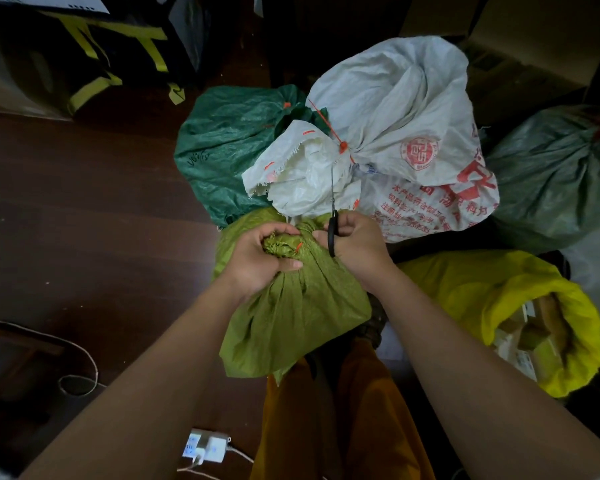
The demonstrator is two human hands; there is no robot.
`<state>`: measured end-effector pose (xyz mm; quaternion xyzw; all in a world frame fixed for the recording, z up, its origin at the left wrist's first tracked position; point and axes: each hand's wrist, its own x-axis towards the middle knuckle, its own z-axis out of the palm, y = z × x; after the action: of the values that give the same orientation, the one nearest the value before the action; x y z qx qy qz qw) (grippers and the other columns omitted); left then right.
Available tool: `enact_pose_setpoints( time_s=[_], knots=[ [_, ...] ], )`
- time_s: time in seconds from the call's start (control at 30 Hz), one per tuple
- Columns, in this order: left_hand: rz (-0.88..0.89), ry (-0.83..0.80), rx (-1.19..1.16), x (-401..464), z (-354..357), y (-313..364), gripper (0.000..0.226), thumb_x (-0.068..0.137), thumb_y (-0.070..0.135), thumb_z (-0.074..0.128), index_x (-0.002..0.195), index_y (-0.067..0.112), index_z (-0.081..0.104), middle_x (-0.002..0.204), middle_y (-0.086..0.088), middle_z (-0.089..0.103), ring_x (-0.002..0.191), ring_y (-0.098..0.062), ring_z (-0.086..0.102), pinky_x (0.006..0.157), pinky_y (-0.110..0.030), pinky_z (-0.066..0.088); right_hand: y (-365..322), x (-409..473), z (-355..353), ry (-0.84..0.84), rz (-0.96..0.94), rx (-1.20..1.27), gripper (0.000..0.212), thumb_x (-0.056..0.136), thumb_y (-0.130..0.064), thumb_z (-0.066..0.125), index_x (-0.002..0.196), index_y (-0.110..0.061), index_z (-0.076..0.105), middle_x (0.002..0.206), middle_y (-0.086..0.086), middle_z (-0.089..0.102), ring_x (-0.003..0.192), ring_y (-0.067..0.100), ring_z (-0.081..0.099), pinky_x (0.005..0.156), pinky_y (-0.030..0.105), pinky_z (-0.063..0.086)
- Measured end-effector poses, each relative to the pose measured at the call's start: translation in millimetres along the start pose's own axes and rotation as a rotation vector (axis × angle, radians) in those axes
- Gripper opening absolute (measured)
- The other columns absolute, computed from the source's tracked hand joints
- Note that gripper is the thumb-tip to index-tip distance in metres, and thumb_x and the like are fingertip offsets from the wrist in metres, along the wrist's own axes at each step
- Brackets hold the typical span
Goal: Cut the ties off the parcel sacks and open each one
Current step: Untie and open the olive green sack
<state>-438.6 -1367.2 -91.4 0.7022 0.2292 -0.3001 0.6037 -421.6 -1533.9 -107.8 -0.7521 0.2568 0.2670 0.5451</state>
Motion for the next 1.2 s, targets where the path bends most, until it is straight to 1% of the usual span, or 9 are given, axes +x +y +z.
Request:
enact_pose_setpoints(
  time_s=[0.23, 0.4, 0.57, 0.7, 0.77, 0.9, 1.0, 1.1, 1.2],
  knots=[
    [-0.249, 0.12, 0.045, 7, 4, 0, 0.07, 0.072, 0.015, 0.082, 0.133, 0.026, 0.047, 0.132, -0.006, 0.051, 0.115, -0.026, 0.054, 0.097, -0.041, 0.048, 6, -2, -7, 0.056, 0.045, -0.009, 0.023, 0.078, -0.013, 0.08, 0.088, -0.014, 0.06, 0.084, -0.002, 0.063, 0.075, 0.009, 0.06, 0.062, 0.023, 0.05],
    [-0.423, -0.039, -0.012, 4, 6, 12, 0.08, 0.073, 0.053, 0.074, 0.14, 0.022, 0.044, 0.144, -0.004, 0.046, 0.129, -0.025, 0.044, 0.108, -0.047, 0.037, 6, -7, -11, 0.044, 0.08, 0.008, 0.025, 0.076, -0.016, 0.083, 0.086, -0.015, 0.06, 0.084, -0.004, 0.065, 0.078, 0.011, 0.063, 0.068, 0.027, 0.054],
    [-0.309, 0.237, 0.054, 10, 12, 28, 0.01, 0.081, 0.017, 0.076, 0.088, 0.014, 0.07, 0.091, -0.004, 0.072, 0.08, -0.014, 0.066, 0.07, -0.024, 0.052, -3, -9, -26, 0.05, 0.03, -0.044, 0.028, 0.076, -0.017, 0.082, 0.085, -0.018, 0.056, 0.08, -0.007, 0.062, 0.072, 0.005, 0.059, 0.059, 0.021, 0.046],
    [-0.197, 0.394, 0.075, 9, 20, 52, 0.023, 0.081, 0.006, 0.074, 0.065, 0.018, 0.062, 0.065, 0.001, 0.064, 0.056, -0.008, 0.057, 0.048, -0.016, 0.046, -15, -8, -39, 0.159, -0.01, -0.081, 0.032, 0.08, -0.016, 0.078, 0.075, -0.024, 0.048, 0.079, -0.004, 0.057, 0.072, 0.01, 0.057, 0.063, 0.035, 0.055],
    [-0.144, 0.442, 0.087, 9, 24, 66, 0.028, 0.082, 0.005, 0.072, 0.061, 0.018, 0.059, 0.062, 0.002, 0.06, 0.058, -0.01, 0.055, 0.052, -0.02, 0.044, -23, -5, -45, 0.202, 0.032, -0.035, 0.026, 0.083, -0.013, 0.075, 0.085, -0.021, 0.05, 0.093, 0.003, 0.059, 0.088, 0.02, 0.062, 0.078, 0.045, 0.058],
    [-0.046, 0.595, 0.165, 6, 13, 93, 0.021, 0.083, 0.006, 0.068, 0.064, 0.014, 0.065, 0.059, 0.004, 0.058, 0.053, -0.01, 0.054, 0.043, -0.015, 0.044, -36, 7, -75, 0.38, 0.048, -0.013, 0.016, 0.084, -0.009, 0.07, 0.086, -0.013, 0.054, 0.088, 0.005, 0.06, 0.091, 0.03, 0.066, 0.077, 0.043, 0.057],
    [-0.087, 0.719, 0.203, 4, -7, 100, 0.014, 0.083, 0.011, 0.068, 0.069, 0.012, 0.065, 0.068, -0.004, 0.062, 0.073, -0.029, 0.066, 0.066, -0.032, 0.058, -45, 8, -110, 0.494, 0.088, 0.139, 0.021, 0.082, -0.003, 0.073, 0.097, -0.003, 0.058, 0.096, 0.014, 0.065, 0.083, 0.03, 0.069, 0.066, 0.037, 0.06],
    [-0.146, 0.705, 0.263, -1, -4, 99, 0.019, 0.082, 0.013, 0.067, 0.065, 0.013, 0.061, 0.068, -0.006, 0.061, 0.078, -0.031, 0.064, 0.065, -0.031, 0.048, -63, -3, -127, 0.385, 0.016, 0.26, 0.026, 0.079, 0.001, 0.077, 0.093, -0.002, 0.055, 0.094, 0.014, 0.063, 0.072, 0.018, 0.065, 0.051, 0.023, 0.056],
    [-0.189, 0.638, 0.326, -8, 14, 103, 0.01, 0.082, 0.016, 0.069, 0.079, 0.006, 0.069, 0.082, -0.013, 0.067, 0.08, -0.032, 0.064, 0.07, -0.035, 0.053, -95, -20, -131, 0.226, -0.058, 0.341, 0.026, 0.079, 0.001, 0.077, 0.094, 0.0, 0.055, 0.088, 0.009, 0.063, 0.072, 0.012, 0.066, 0.054, 0.021, 0.055]
  ],
)
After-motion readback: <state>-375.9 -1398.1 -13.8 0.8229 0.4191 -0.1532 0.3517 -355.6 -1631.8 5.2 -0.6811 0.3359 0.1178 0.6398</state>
